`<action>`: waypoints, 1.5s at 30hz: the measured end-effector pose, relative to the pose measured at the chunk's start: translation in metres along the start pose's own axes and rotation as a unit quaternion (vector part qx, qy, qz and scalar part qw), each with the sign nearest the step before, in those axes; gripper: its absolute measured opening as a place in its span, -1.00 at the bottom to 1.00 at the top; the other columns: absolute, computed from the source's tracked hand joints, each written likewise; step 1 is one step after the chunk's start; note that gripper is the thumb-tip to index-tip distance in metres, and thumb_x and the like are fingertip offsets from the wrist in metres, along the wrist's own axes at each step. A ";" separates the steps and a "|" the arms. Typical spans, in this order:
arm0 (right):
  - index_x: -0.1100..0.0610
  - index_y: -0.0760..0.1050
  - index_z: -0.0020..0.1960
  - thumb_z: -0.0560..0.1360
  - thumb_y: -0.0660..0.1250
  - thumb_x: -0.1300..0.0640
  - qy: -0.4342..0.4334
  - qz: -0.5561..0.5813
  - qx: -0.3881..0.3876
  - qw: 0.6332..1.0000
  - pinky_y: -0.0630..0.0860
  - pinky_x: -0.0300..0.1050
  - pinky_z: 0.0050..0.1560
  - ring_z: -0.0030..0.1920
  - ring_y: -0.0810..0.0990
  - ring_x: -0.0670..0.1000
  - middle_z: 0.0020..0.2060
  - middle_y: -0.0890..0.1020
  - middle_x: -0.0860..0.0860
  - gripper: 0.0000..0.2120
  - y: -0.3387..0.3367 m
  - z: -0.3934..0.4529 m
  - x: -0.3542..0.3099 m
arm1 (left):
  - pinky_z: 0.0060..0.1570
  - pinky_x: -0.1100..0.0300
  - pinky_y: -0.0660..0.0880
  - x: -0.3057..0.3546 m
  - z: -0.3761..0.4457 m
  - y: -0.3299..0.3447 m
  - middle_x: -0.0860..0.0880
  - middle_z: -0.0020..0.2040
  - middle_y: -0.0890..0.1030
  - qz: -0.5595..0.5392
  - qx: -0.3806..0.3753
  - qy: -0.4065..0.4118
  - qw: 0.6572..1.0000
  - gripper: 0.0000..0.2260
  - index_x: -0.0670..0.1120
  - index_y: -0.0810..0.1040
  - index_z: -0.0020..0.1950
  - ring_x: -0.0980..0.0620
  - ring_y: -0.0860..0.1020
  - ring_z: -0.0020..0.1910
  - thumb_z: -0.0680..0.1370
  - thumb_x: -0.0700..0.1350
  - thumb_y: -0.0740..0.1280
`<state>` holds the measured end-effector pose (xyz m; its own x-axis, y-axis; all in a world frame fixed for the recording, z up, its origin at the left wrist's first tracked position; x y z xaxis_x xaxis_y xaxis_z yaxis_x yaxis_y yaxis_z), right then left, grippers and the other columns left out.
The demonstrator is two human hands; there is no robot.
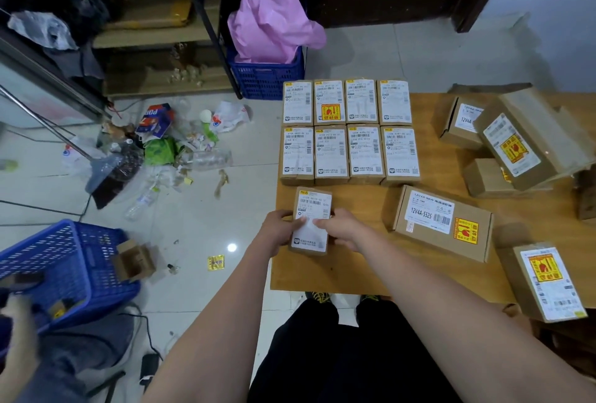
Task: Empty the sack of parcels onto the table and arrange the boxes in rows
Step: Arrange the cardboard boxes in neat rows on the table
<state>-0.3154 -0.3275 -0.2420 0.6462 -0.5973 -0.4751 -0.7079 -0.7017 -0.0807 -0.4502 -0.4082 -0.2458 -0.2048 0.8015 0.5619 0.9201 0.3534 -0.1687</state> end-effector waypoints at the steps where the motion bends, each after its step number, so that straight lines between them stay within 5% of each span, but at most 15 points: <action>1: 0.17 0.36 0.39 0.56 0.37 0.13 0.001 0.000 0.007 1.000 0.38 0.10 0.30 0.33 0.47 0.12 0.32 0.52 0.06 -0.55 0.001 0.002 0.000 | -0.24 0.15 0.58 0.000 0.001 -0.002 -0.14 0.22 0.62 0.014 0.010 0.005 1.000 -0.55 -0.13 0.42 0.42 -0.05 0.64 -0.01 0.57 -0.06 0.40; 10: 0.22 0.33 0.46 0.56 0.37 0.16 -0.035 -0.065 0.047 0.996 0.48 -0.04 0.03 0.25 0.52 0.13 0.33 0.52 0.11 -0.49 0.007 0.017 -0.015 | 0.02 -0.05 0.63 -0.010 0.012 -0.017 -0.16 0.16 0.64 0.040 0.052 0.002 0.998 -0.79 -0.16 0.53 0.24 -0.12 0.63 0.08 0.62 -0.18 0.29; 17: 0.21 0.38 0.39 0.56 0.36 0.16 -0.032 -0.094 0.052 0.994 0.55 0.13 0.17 0.20 0.55 0.17 0.27 0.56 0.13 -0.57 0.011 0.021 -0.024 | 0.07 -0.09 0.62 -0.008 0.017 -0.021 -0.16 0.21 0.62 0.038 0.072 0.010 0.997 -0.71 -0.15 0.50 0.32 -0.13 0.63 0.11 0.60 -0.17 0.31; 31: 0.20 0.42 0.35 0.58 0.32 0.13 -0.036 -0.107 0.062 0.992 0.55 0.01 0.03 0.11 0.55 0.12 0.25 0.57 0.11 -0.64 0.013 0.023 -0.030 | 0.10 -0.04 0.61 -0.001 0.018 -0.020 -0.14 0.28 0.58 0.027 0.092 0.021 0.995 -0.59 -0.10 0.38 0.45 -0.10 0.61 0.12 0.61 -0.13 0.30; 34: 0.23 0.40 0.39 0.60 0.29 0.09 -0.057 -0.115 0.075 0.989 0.55 0.02 0.11 0.14 0.54 0.12 0.26 0.55 0.13 -0.59 0.008 0.019 -0.031 | -0.01 0.03 0.59 0.010 0.014 -0.018 -0.09 0.28 0.50 0.042 0.154 0.049 0.986 -0.57 -0.05 0.34 0.45 -0.09 0.55 0.12 0.60 -0.05 0.32; 37: 0.25 0.52 0.26 0.62 0.23 0.06 -0.085 -0.119 0.114 0.983 0.48 -0.03 0.07 0.20 0.54 0.16 0.22 0.58 0.14 -0.67 -0.008 0.012 -0.037 | 0.14 -0.05 0.50 0.030 0.008 -0.012 -0.17 0.26 0.44 0.098 0.260 0.098 0.956 -0.66 -0.06 0.45 0.33 -0.17 0.45 0.22 0.57 -0.01 0.31; 39: 0.24 0.58 0.00 0.62 0.21 0.06 -0.100 -0.116 0.152 0.976 0.51 -0.01 0.05 0.08 0.59 0.16 0.12 0.63 0.17 -0.72 -0.028 0.007 -0.043 | 0.02 0.08 0.47 0.051 0.002 0.002 -0.14 0.15 0.46 0.096 0.278 0.148 0.944 -0.79 -0.09 0.51 0.18 -0.14 0.50 0.10 0.57 -0.08 0.30; 43: 0.20 0.54 -0.18 0.58 0.22 0.12 -0.124 -0.105 0.207 0.965 0.55 0.03 0.01 -0.17 0.56 0.13 -0.22 0.60 0.16 -0.76 -0.079 -0.011 -0.051 | -0.35 0.18 0.36 0.097 -0.008 0.055 -0.11 -0.05 0.59 0.111 0.202 0.200 0.952 -0.92 -0.12 0.51 0.00 -0.09 0.56 -0.18 0.58 -0.13 0.26; 45: 0.27 0.58 -0.04 0.56 0.24 0.15 -0.128 -0.104 0.240 0.957 0.53 0.05 0.06 0.01 0.61 0.19 -0.04 0.65 0.20 -0.79 -0.112 -0.023 -0.051 | -0.37 0.16 0.36 0.114 -0.013 0.090 -0.10 -0.11 0.60 0.142 0.148 0.214 0.955 -0.87 -0.15 0.52 0.04 -0.06 0.52 -0.27 0.60 -0.12 0.24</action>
<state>-0.2625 -0.2280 -0.1887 0.7403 -0.3060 -0.5986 -0.6602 -0.4989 -0.5615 -0.3864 -0.2913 -0.1869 0.2529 0.6370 0.7281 0.7704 0.3227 -0.5499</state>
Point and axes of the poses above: each hand's wrist, its own z-axis towards the middle knuckle, its own y-axis out of the palm, x = y × z, the point moved 4 cm from there along z, towards the middle knuckle
